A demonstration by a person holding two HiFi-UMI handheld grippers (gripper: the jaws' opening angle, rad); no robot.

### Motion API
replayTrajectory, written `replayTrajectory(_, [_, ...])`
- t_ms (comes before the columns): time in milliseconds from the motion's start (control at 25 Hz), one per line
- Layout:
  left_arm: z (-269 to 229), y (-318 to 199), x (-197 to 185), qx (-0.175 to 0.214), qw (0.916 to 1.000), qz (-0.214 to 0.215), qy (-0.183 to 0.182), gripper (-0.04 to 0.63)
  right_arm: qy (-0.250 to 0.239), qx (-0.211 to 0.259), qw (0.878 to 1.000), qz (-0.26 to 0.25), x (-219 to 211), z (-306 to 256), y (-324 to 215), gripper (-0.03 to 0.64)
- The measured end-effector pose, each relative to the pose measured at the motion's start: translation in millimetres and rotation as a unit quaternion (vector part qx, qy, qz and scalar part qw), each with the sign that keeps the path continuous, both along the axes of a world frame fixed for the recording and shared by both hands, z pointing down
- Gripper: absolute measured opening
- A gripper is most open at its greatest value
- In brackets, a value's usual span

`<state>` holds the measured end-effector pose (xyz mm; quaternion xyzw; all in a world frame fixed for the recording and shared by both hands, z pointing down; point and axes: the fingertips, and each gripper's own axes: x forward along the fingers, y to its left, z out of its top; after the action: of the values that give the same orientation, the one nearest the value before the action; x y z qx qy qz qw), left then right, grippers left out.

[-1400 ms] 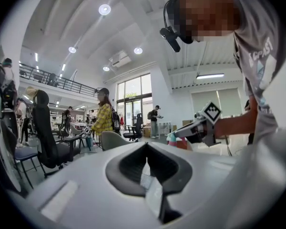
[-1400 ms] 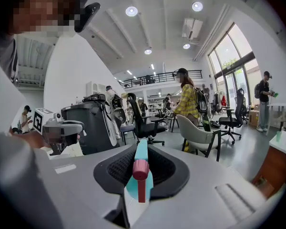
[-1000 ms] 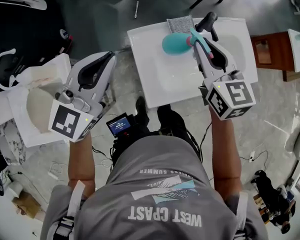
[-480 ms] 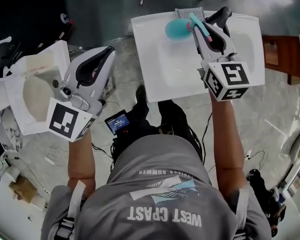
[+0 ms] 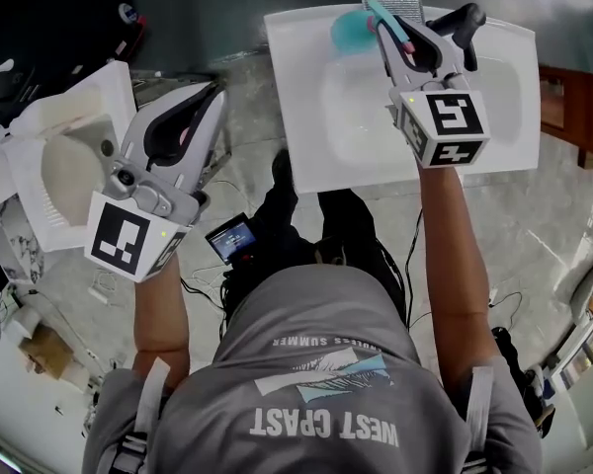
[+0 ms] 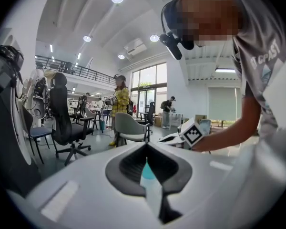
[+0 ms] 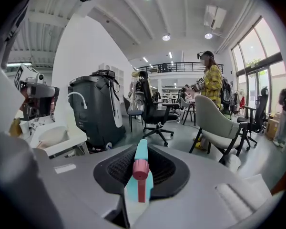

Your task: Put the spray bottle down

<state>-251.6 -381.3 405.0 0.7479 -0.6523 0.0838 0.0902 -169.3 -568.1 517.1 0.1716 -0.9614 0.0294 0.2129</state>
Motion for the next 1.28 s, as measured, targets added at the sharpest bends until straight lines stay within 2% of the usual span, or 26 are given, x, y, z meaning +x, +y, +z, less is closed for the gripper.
replayTrajectory(600, [15, -2, -10, -0.009, 0.9999, -0.007, 0.006, 0.002, 0.022, 0.045, 0.998, -0.031, -23, 26, 4, 0.071])
replayTrajectory(1000, [10, 2, -7, -0.006, 1.0000, -0.003, 0.004, 0.002, 0.022, 0.046, 0.998, -0.032, -29, 30, 12, 0.075])
replayTrajectory(1280, [5, 9, -7, -0.004, 1.0000, -0.005, 0.002, 0.002, 0.016, 0.058, 0.997, -0.046, -30, 24, 20, 0.154])
